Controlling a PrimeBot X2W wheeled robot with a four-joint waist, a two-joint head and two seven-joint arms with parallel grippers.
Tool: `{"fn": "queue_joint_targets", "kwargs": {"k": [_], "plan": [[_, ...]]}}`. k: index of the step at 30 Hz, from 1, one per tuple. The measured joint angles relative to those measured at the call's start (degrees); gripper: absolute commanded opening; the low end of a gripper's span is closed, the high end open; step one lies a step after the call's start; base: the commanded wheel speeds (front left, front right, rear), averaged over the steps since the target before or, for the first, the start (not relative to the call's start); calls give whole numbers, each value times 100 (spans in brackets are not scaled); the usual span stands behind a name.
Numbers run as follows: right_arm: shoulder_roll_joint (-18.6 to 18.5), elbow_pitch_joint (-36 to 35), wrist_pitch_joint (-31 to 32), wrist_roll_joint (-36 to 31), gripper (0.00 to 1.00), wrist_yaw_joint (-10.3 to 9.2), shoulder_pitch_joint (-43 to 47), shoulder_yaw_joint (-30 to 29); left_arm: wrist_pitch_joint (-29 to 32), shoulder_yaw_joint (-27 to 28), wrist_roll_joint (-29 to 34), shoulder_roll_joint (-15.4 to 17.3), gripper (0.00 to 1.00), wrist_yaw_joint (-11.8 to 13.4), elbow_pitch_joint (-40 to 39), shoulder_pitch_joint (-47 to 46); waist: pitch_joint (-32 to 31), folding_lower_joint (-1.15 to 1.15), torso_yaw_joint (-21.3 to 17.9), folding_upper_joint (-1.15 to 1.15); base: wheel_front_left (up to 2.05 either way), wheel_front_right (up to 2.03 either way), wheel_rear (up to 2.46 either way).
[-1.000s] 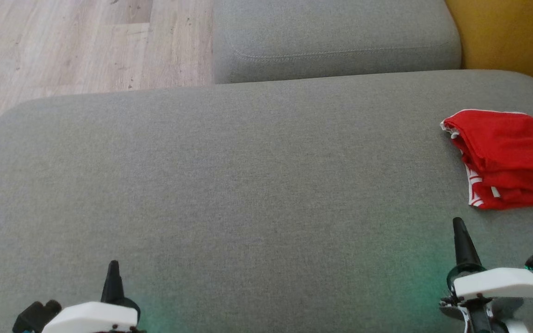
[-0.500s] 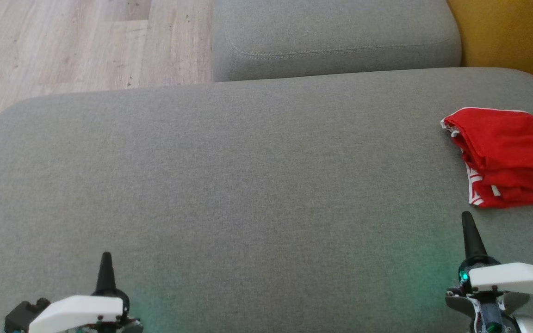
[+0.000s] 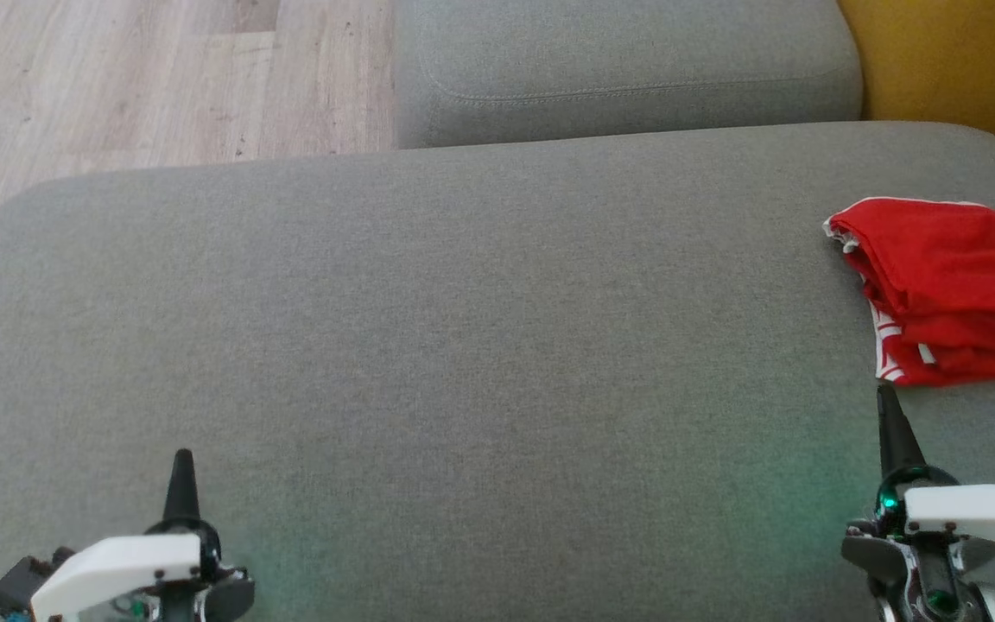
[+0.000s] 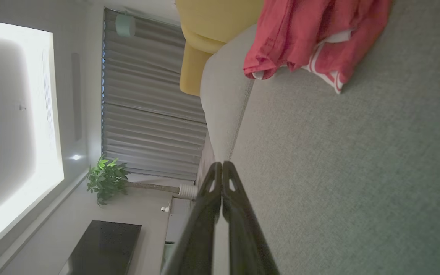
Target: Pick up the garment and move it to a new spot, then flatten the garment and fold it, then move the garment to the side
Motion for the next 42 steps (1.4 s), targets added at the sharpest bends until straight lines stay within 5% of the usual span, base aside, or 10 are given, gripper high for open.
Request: {"fn": "queue_joint_targets", "kwargs": {"k": [23,42], "plan": [[0,-1,177,1507,0,0,-230,-267,379,613,-971,-210,0,-322,-4,-218,60,-1,-14,0,0,0,0],[1,0,220,1534,0,0,-230,-297,400,616,-993,-220,0,-350,-7,-262,60,-1,-14,0,0,0,0]]}}
